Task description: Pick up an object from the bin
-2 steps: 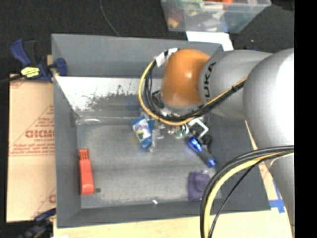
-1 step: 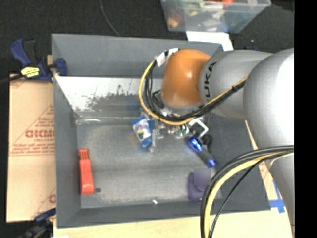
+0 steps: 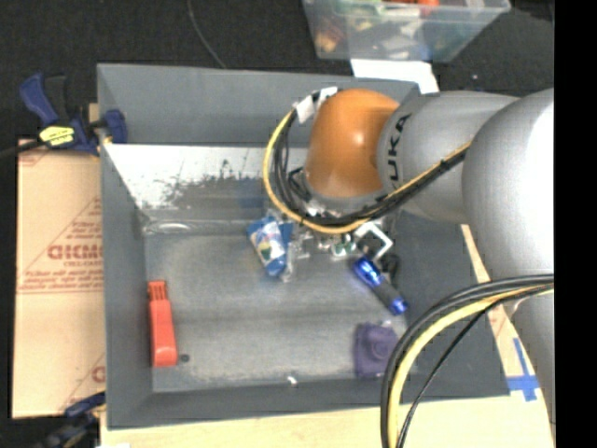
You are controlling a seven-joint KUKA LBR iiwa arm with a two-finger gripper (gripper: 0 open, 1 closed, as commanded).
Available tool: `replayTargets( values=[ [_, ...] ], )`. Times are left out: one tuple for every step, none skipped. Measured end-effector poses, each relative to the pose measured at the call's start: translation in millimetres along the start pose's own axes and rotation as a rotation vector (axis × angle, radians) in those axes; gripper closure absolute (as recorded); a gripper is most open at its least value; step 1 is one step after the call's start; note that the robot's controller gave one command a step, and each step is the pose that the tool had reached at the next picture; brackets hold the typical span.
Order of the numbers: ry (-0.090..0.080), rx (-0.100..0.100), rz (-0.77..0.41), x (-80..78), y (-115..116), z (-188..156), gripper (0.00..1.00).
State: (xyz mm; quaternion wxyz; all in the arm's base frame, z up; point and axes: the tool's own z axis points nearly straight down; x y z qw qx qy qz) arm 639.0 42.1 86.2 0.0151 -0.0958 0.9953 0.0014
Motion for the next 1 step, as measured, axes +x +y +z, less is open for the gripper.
replayTargets(
  values=[
    [0.01, -0.001, 0.001, 1.6, 0.0, -36.2, 1.0]
  ],
)
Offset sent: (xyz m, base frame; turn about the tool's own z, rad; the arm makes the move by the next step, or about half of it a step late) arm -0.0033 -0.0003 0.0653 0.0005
